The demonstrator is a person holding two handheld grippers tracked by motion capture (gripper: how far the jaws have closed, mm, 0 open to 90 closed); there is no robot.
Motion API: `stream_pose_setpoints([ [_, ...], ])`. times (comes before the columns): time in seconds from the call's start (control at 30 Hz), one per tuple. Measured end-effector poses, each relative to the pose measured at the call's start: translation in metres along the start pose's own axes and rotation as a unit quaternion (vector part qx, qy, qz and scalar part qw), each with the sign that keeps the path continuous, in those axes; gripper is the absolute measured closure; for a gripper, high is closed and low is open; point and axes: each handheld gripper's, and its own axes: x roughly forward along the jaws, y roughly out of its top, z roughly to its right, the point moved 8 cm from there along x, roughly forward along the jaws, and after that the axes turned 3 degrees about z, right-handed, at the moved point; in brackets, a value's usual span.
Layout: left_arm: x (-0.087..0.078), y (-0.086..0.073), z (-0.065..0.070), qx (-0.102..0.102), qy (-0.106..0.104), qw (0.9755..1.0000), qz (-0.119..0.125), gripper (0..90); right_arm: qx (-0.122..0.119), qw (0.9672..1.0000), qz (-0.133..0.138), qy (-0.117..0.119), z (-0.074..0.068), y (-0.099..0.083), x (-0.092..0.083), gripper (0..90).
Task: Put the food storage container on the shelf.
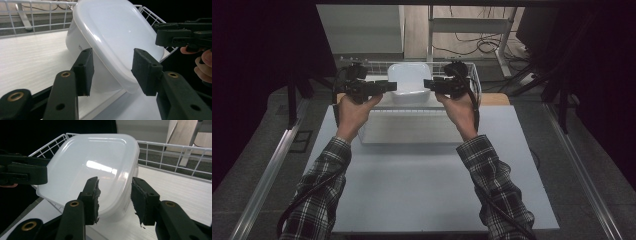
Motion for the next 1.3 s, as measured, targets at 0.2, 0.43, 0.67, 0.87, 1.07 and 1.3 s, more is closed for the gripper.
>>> stream_pose_setpoints([
  [0.2,0.005,0.007,-0.005,0.01,0.026,0.9996,-0.001,52.2,0.001,1.0,0.002,-0.008,0.001,0.003,0.003,57.8],
  [0.43,0.007,0.009,-0.006,0.012,0.029,0.9995,0.002,52.0,0.004,1.0,0.003,-0.008,0.001,0.003,0.003,57.7],
  [0.67,0.005,0.011,-0.003,0.041,0.042,0.9982,0.007,36.3,-0.011,0.9998,0.01,-0.013,0.002,0.005,0.0,47.8],
  [0.87,0.002,0.009,0.001,0.05,0.014,0.9986,0.004,22.0,-0.017,0.9996,0.006,0.019,-0.001,0.005,-0.001,26.0],
  [1.07,-0.003,0.004,0.009,0.071,0.001,0.9974,-0.006,11.4,-0.052,0.9981,-0.007,0.033,-0.01,0.005,-0.001,13.7],
  [1.3,-0.006,-0.005,0.013,0.099,-0.008,0.995,-0.008,6.5,-0.067,0.997,-0.008,0.039,-0.016,0.003,-0.005,6.8],
])
